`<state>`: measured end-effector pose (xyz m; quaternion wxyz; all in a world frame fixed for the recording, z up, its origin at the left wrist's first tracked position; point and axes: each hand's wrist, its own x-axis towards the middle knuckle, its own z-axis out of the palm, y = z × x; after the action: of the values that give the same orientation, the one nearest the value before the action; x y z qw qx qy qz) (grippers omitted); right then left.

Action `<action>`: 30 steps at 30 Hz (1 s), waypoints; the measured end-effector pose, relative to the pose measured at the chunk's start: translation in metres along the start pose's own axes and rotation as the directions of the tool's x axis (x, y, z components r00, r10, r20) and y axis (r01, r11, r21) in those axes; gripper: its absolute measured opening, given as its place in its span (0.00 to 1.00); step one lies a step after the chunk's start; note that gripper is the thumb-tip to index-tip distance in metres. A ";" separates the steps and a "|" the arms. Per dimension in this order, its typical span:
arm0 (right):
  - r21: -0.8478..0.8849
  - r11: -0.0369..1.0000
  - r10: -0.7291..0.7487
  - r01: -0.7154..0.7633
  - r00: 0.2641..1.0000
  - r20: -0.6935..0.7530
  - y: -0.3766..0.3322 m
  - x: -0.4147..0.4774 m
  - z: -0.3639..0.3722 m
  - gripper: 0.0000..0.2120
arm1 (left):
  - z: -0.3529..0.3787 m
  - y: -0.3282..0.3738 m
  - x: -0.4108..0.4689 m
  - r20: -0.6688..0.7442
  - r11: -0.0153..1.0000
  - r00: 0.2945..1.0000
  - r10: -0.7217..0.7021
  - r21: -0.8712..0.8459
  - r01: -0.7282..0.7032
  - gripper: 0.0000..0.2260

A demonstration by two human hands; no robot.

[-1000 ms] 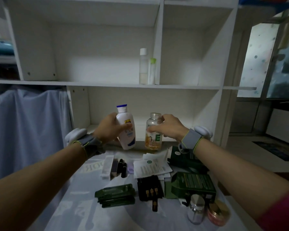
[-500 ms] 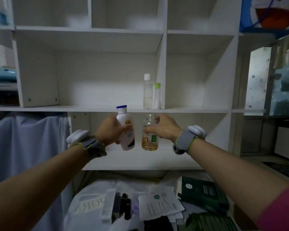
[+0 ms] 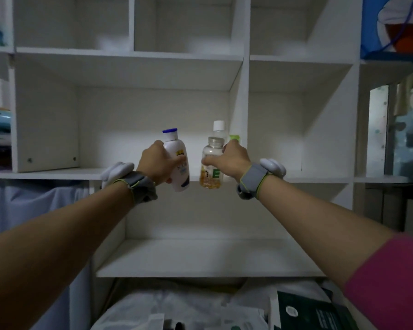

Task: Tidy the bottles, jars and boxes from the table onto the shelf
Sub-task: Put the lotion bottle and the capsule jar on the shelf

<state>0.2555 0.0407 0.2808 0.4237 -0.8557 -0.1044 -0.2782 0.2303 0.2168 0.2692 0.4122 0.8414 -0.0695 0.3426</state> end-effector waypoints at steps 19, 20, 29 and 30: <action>-0.100 0.995 -0.033 0.019 0.989 -0.144 -0.004 0.053 0.049 0.28 | 0.036 -0.018 0.079 -0.093 0.987 0.996 -0.002 0.162 0.017 0.21; -0.092 0.996 -0.029 0.015 0.988 -0.150 -0.003 0.053 0.051 0.28 | 0.037 -0.019 0.080 -0.093 0.985 0.996 0.000 0.172 0.016 0.21; -0.196 0.980 -0.063 0.025 0.979 -0.195 -0.003 0.053 0.063 0.25 | 0.039 -0.022 0.082 -0.055 0.995 0.998 -0.004 0.103 0.010 0.24; -0.206 0.978 -0.064 0.022 0.978 -0.200 -0.002 0.052 0.064 0.25 | 0.040 -0.023 0.081 -0.049 0.996 0.999 -0.008 0.093 0.013 0.25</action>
<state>0.3222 0.0894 0.2807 0.3367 -0.8585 -0.0497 -0.3835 0.3218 0.2155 0.2888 0.3757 0.8515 -0.0390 0.3636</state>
